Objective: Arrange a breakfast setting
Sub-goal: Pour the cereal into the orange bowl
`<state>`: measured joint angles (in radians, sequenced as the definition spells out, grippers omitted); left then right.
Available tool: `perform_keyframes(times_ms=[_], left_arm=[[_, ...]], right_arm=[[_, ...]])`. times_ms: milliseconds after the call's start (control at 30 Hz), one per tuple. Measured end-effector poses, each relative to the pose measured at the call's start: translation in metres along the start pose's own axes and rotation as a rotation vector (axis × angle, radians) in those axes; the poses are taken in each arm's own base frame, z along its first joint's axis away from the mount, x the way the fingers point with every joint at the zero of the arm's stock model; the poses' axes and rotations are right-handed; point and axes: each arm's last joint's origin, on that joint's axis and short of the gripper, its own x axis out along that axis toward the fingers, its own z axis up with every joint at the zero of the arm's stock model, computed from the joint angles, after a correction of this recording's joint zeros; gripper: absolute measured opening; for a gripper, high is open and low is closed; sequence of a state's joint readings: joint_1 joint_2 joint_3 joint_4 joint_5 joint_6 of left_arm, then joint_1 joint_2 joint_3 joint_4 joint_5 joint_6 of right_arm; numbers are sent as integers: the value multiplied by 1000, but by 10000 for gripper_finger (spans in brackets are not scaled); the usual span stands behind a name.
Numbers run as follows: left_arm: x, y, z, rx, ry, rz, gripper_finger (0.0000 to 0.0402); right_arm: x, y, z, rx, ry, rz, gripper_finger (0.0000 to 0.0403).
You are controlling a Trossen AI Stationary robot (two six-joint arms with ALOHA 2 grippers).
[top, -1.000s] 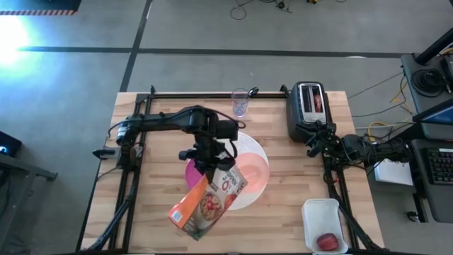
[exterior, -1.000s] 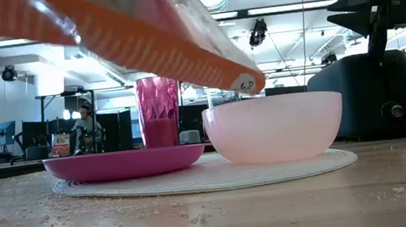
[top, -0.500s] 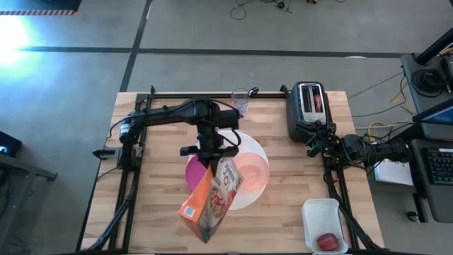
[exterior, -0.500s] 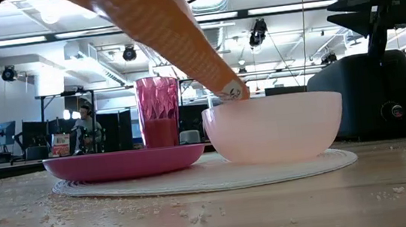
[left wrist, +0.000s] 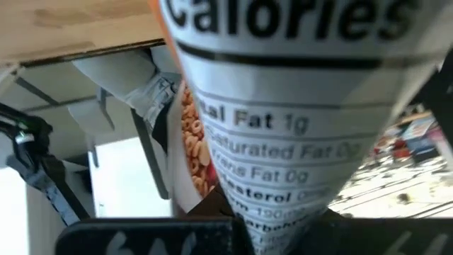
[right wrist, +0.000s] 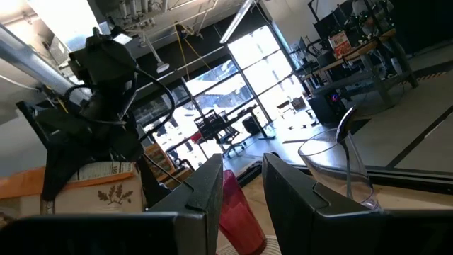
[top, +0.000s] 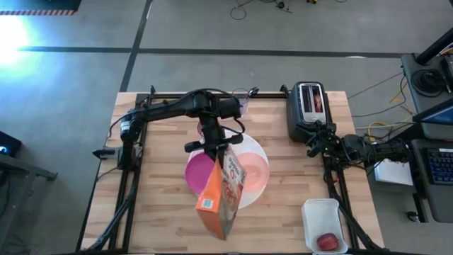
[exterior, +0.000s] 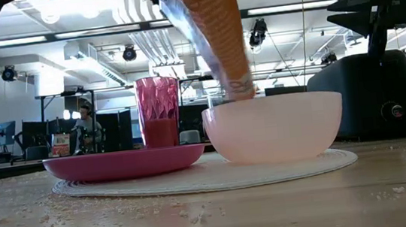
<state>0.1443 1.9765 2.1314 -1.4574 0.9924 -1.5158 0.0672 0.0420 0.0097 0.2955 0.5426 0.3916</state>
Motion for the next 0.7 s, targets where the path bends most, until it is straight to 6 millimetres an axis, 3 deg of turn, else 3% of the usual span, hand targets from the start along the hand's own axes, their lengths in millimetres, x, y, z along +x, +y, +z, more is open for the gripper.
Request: perform_keyframes(times_ms=[700], left_arm=[[-2, -6, 19, -163, 86, -14, 0]], right_arm=[[0, 0, 0, 0, 0, 0, 91]])
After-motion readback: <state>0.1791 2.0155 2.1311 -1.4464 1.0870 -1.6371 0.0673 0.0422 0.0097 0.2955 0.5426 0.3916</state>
